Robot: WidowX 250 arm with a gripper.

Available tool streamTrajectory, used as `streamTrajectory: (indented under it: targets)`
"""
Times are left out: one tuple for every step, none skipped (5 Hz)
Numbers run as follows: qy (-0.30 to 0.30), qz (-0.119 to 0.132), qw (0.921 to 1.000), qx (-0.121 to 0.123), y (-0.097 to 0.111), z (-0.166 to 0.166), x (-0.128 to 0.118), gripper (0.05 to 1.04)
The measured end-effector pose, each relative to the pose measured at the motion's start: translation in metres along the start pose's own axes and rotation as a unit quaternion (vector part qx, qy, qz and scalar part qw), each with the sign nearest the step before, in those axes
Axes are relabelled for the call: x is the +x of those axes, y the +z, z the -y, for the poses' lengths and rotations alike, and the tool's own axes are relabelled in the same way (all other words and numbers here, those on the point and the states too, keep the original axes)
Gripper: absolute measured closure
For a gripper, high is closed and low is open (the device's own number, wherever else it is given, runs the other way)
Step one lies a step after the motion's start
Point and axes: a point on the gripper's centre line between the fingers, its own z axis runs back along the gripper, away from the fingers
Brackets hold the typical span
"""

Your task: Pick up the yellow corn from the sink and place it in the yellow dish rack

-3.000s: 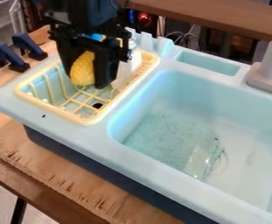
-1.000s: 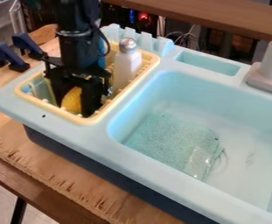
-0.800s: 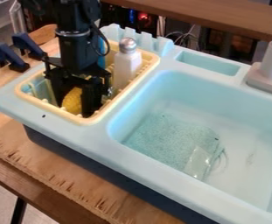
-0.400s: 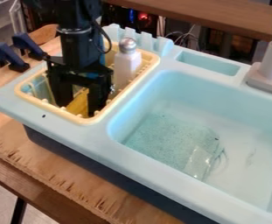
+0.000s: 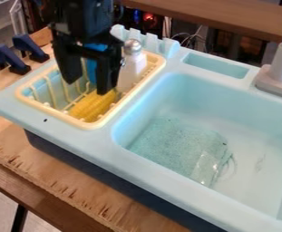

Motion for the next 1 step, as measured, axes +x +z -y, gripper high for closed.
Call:
streamTrajectory:
  targets:
    - [-0.036, 0.004, 0.9993, 0.014, 0.0249, 0.0150, 0.0016, 0.081]
